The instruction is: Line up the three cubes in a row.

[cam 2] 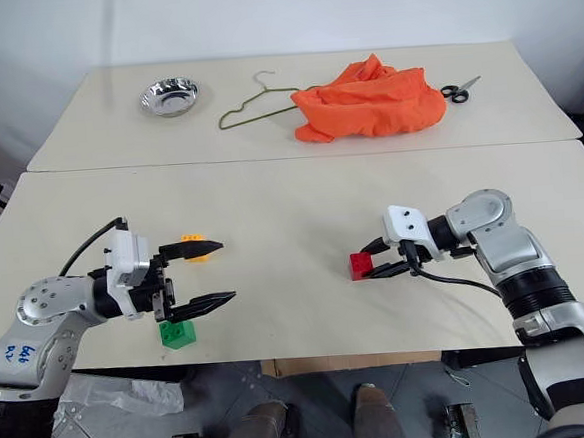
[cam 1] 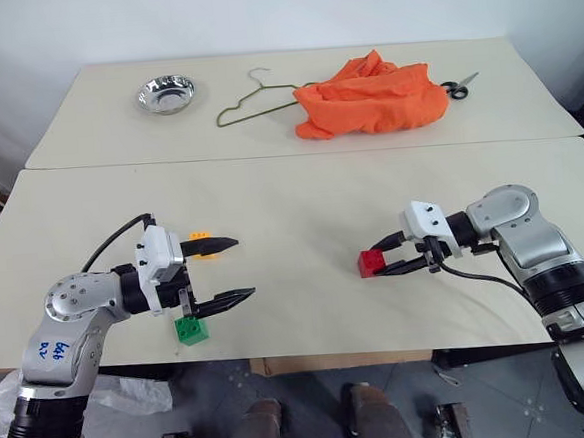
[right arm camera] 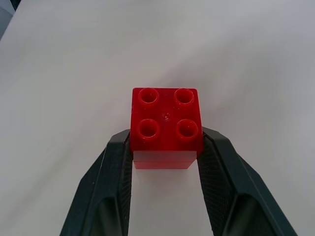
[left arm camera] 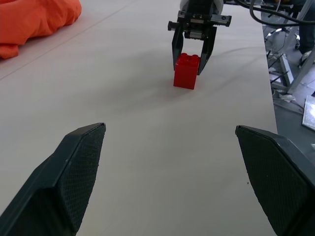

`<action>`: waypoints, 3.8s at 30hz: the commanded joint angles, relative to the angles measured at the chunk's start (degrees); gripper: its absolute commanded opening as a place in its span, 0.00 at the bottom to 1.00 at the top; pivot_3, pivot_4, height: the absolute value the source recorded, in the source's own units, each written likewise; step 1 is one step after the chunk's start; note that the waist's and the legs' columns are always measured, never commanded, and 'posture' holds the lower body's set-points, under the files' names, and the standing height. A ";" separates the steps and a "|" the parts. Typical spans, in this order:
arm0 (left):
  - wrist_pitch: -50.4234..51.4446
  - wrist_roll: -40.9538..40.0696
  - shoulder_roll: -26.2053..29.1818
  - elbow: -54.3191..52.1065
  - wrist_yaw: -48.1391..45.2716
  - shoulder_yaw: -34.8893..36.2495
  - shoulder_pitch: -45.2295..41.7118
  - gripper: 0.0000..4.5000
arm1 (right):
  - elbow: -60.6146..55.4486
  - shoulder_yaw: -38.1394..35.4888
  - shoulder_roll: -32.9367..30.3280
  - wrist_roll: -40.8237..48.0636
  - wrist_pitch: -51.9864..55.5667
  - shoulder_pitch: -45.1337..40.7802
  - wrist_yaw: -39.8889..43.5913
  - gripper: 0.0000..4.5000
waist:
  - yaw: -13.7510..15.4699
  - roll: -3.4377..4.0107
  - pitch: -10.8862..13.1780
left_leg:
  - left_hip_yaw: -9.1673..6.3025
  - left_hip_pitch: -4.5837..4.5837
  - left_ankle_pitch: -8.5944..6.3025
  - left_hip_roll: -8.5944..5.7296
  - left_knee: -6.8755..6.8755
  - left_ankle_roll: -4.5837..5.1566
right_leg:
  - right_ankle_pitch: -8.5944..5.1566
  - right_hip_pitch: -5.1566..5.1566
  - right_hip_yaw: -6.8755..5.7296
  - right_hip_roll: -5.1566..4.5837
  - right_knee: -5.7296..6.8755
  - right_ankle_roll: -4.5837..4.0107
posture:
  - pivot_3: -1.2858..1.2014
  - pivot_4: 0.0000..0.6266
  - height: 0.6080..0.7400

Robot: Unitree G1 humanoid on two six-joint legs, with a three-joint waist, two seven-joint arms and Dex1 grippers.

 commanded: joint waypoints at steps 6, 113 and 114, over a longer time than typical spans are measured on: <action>-0.22 -0.88 0.47 -1.12 -0.01 1.02 0.19 1.00 | -0.63 -1.35 -2.45 -0.35 -1.23 1.72 2.14 0.33 | 0.04 0.00 0.00 | 0.00 0.00 0.00 0.00 0.00 0.00 | 0.00 0.01 0.00 -0.01 0.00 0.00 | 0.52 0.24 1.00; 4.17 27.58 -21.81 30.82 -8.08 -34.20 -36.31 0.34 | -20.83 -31.86 1.98 25.82 -22.88 47.86 -2.35 1.00 | 1.51 -0.22 0.08 | 0.16 0.04 -0.34 0.05 0.43 0.24 | 0.06 0.23 0.02 0.40 -0.03 0.10 | 0.52 0.24 1.00; 4.07 27.73 -21.64 30.30 -7.60 -33.96 -36.12 0.34 | -20.77 -31.80 2.02 25.74 -22.80 47.67 -2.45 1.00 | 1.52 -0.22 0.08 | 0.16 0.04 -0.34 0.05 0.44 0.24 | 0.06 0.23 0.03 0.40 -0.02 0.10 | 0.52 0.24 1.00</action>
